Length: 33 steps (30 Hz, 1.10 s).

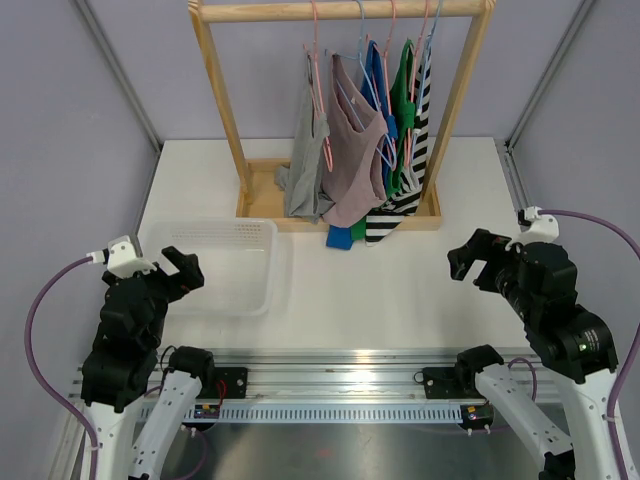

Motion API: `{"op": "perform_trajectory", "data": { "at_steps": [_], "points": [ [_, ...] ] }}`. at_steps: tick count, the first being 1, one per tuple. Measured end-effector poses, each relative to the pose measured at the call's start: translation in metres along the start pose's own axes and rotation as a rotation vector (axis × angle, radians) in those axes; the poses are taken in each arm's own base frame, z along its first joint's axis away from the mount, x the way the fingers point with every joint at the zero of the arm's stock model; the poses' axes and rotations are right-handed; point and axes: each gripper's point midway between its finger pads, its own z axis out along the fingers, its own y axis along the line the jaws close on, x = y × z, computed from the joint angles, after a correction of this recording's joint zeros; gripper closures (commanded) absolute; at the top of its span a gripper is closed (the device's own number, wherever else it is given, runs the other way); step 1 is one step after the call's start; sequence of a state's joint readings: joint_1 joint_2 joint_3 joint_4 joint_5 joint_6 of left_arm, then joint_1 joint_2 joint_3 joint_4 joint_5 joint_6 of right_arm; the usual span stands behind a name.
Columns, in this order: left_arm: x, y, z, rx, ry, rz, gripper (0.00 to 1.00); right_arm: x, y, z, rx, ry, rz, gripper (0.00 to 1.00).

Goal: Remove the tank top from the hanger

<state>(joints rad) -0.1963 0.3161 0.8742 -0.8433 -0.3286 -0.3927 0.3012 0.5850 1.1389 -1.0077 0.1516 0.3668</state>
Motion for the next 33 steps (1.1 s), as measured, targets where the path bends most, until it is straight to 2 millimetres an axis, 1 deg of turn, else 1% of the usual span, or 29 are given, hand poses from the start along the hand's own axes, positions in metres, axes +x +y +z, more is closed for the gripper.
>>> {"op": "perform_trajectory", "data": {
  "at_steps": [4,6,9,12,14,16,17,19,20,22,24,29,33],
  "points": [
    [0.000,0.000,0.000,0.002,0.001,0.001,0.01,-0.005,0.000,-0.003,0.005,-0.018,0.002,0.00],
    [0.000,0.000,0.000,0.002,0.001,0.001,0.01,-0.010,0.004,-0.006,-0.019,-0.037,0.006,0.01],
    [0.000,0.000,0.000,0.003,0.001,0.001,0.01,-0.020,0.017,-0.014,-0.083,-0.062,0.007,0.01],
    [0.001,0.000,0.000,0.002,0.003,0.002,0.01,-0.042,0.029,-0.023,-0.119,-0.089,0.005,0.01],
    [0.001,-0.001,0.001,0.006,0.006,0.003,0.01,-0.065,0.039,-0.027,-0.132,-0.115,0.000,0.00],
    [0.002,-0.003,0.002,0.010,0.013,0.006,0.01,-0.088,0.047,-0.026,-0.130,-0.134,-0.009,0.07],
    [0.003,-0.003,0.003,0.011,0.018,0.008,0.01,-0.098,0.051,-0.024,-0.126,-0.141,-0.012,0.12],
    [0.004,-0.005,0.005,0.015,0.029,0.012,0.01,-0.115,0.058,-0.014,-0.115,-0.141,-0.020,0.18],
    [0.005,-0.006,0.006,0.017,0.033,0.014,0.01,-0.123,0.061,-0.008,-0.108,-0.139,-0.023,0.25],
    [0.006,-0.008,0.007,0.024,0.044,0.020,0.01,-0.133,0.068,0.006,-0.101,-0.128,-0.034,0.33],
    [0.008,-0.011,0.008,0.035,0.052,0.025,0.01,-0.143,0.074,0.022,-0.091,-0.114,-0.041,0.38],
    [0.010,-0.013,0.008,0.048,0.059,0.031,0.01,-0.175,0.094,0.059,-0.093,-0.124,-0.052,0.41],
    [0.011,-0.013,0.008,0.049,0.061,0.032,0.01,-0.198,0.108,0.087,-0.100,-0.146,-0.066,0.46]
  ]
}}
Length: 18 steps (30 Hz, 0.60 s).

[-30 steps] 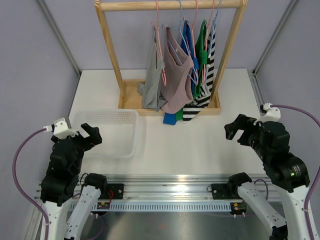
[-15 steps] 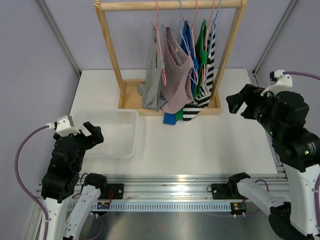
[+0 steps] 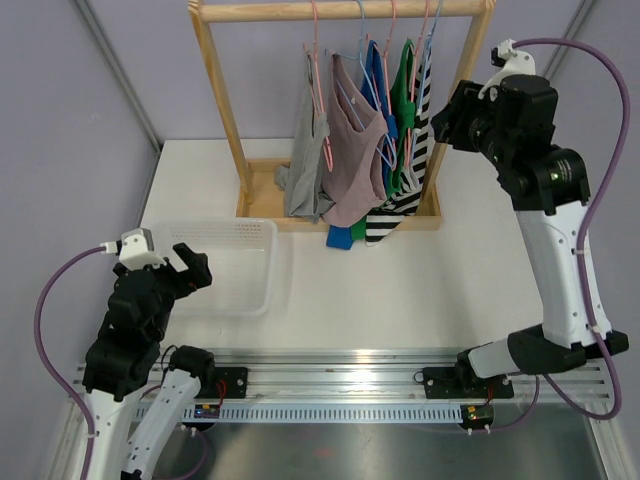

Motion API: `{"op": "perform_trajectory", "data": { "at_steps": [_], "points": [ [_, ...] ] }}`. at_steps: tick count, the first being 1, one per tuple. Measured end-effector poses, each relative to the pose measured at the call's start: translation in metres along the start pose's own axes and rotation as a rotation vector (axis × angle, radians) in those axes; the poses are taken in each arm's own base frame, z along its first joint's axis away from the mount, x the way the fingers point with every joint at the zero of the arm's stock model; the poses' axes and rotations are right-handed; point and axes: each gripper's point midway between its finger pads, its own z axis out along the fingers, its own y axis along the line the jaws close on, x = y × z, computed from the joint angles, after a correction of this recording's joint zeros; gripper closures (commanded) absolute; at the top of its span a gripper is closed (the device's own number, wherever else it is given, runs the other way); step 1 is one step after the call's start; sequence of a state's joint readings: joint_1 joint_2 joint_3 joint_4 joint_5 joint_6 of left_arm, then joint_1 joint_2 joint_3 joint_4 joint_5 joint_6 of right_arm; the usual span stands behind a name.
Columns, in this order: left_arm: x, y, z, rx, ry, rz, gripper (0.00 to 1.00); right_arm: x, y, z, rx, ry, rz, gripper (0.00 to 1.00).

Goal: Remove the tank top from the hanger

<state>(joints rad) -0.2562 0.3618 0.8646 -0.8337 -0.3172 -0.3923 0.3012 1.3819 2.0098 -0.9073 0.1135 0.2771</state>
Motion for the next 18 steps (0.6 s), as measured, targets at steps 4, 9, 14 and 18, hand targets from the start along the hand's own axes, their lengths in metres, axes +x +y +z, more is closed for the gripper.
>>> {"op": "perform_trajectory", "data": {
  "at_steps": [4,9,14,18],
  "points": [
    [0.001,-0.001,0.001,0.004,0.004,0.001,0.01,-0.015,0.008,0.034,-0.004,-0.019,-0.017,0.50],
    [0.002,-0.003,0.002,0.011,0.009,0.002,0.01,-0.030,0.015,0.071,-0.002,-0.036,-0.044,0.52],
    [0.001,-0.005,0.002,0.022,0.009,0.001,0.01,-0.041,0.019,0.103,0.010,-0.060,-0.067,0.59],
    [0.000,-0.006,0.002,0.028,0.006,-0.001,0.01,-0.032,0.011,0.116,0.048,-0.037,-0.092,0.64]
  ]
}}
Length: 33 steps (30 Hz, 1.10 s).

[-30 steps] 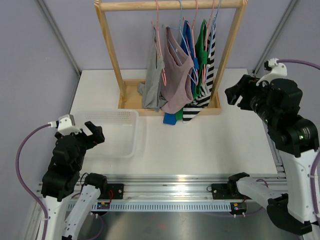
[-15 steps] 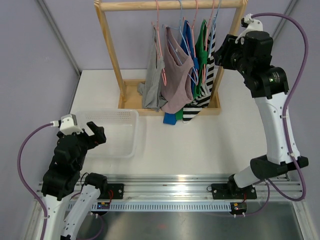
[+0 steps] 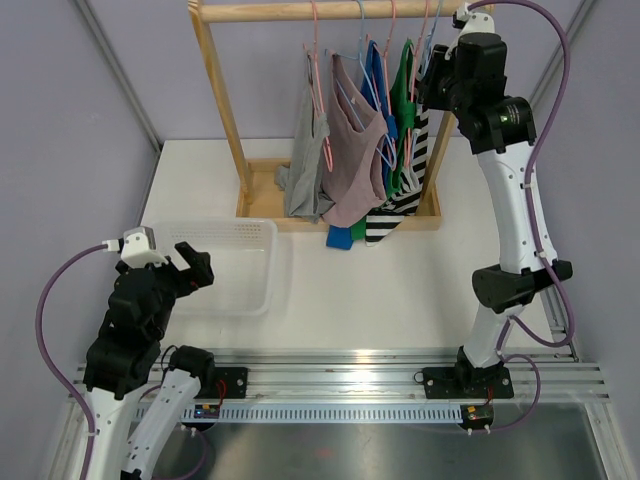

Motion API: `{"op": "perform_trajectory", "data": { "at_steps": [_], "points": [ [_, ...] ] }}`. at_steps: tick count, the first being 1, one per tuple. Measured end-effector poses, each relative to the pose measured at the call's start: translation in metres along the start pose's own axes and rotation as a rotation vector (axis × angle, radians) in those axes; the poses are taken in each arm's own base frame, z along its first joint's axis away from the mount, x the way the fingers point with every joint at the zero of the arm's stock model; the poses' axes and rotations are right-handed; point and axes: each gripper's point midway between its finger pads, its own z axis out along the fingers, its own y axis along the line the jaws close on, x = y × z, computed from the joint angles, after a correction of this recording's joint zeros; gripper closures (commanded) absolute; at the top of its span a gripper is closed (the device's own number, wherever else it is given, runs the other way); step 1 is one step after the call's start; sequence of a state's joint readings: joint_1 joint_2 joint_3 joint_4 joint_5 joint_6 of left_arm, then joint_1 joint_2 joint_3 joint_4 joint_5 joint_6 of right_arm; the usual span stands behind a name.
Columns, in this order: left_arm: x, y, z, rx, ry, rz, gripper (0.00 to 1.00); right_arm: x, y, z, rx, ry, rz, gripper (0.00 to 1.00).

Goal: Remove the tank top from the hanger

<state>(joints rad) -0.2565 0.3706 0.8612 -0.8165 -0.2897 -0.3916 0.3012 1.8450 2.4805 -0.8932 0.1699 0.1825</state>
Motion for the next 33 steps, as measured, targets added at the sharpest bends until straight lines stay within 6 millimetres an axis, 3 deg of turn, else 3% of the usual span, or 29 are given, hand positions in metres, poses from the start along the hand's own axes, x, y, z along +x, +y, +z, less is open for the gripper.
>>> {"op": "perform_trajectory", "data": {
  "at_steps": [7,9,10,23,33],
  "points": [
    [0.000,-0.001,0.000,0.007,0.001,0.000,0.01,0.010,-0.012,0.013,0.062,0.021,-0.039,0.78],
    [0.000,-0.001,0.000,0.008,0.001,0.000,0.01,0.010,-0.013,0.013,0.066,0.022,-0.049,0.89],
    [0.000,-0.002,0.000,0.010,0.002,0.001,0.01,0.010,-0.013,0.013,0.068,0.021,-0.055,1.00],
    [0.004,-0.004,0.003,0.017,0.022,0.006,0.01,0.000,-0.017,0.005,0.078,-0.002,-0.088,1.00],
    [0.004,-0.004,0.003,0.020,0.023,0.007,0.01,-0.034,-0.019,-0.050,0.060,-0.094,-0.086,1.00]
  ]
}}
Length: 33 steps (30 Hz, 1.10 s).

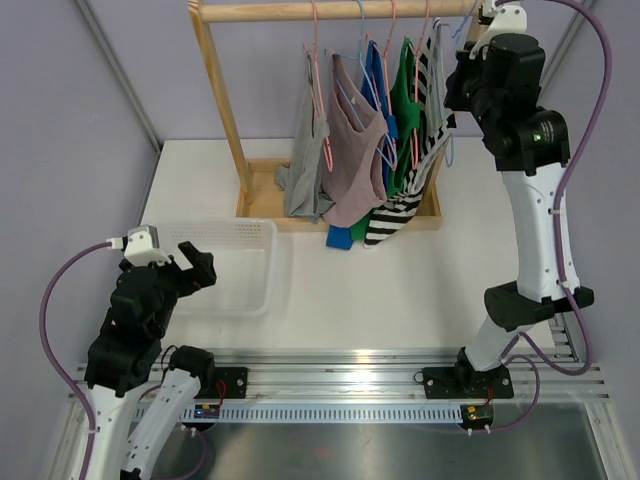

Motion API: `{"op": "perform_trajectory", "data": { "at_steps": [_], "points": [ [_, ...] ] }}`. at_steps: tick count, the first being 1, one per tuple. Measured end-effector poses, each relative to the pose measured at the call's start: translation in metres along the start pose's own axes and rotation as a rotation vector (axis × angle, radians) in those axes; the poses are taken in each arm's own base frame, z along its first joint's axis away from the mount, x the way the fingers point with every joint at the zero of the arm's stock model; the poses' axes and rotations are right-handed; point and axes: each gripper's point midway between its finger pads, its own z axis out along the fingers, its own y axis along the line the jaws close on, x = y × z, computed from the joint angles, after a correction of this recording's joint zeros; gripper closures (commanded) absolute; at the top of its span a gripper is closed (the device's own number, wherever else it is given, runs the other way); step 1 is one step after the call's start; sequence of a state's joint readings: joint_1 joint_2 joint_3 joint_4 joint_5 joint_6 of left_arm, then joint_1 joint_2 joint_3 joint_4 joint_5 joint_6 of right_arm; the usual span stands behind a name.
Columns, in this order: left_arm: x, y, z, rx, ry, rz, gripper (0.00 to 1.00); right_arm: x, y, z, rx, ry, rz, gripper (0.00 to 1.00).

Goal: Remove the tank top from the hanger

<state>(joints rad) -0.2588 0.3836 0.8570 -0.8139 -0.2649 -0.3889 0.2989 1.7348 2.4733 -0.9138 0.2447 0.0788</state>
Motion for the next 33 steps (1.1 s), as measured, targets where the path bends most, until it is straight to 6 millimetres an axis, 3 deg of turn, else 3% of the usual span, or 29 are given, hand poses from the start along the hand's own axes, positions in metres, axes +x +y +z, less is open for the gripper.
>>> {"op": "perform_trajectory", "data": {
  "at_steps": [6,9,15,23,27,33],
  "points": [
    [-0.007,0.000,-0.012,0.024,-0.056,-0.015,0.01,0.006,-0.013,-0.049,0.003,0.022,-0.001,1.00],
    [-0.011,0.000,-0.019,0.044,-0.088,-0.018,0.01,0.020,-0.022,-0.080,0.007,0.051,0.008,1.00],
    [-0.008,-0.016,-0.020,0.130,-0.054,0.011,0.01,0.072,-0.036,-0.152,-0.032,0.111,0.048,1.00],
    [-0.013,-0.084,-0.024,0.455,0.053,0.038,0.01,0.124,-0.037,-0.248,-0.188,0.131,0.101,1.00],
    [-0.020,-0.124,-0.032,0.662,0.097,0.018,0.01,0.138,-0.029,-0.301,-0.322,0.107,0.119,1.00],
    [-0.022,-0.166,-0.043,0.854,0.154,-0.011,0.01,0.178,-0.009,-0.347,-0.514,0.173,0.146,1.00]
  ]
}}
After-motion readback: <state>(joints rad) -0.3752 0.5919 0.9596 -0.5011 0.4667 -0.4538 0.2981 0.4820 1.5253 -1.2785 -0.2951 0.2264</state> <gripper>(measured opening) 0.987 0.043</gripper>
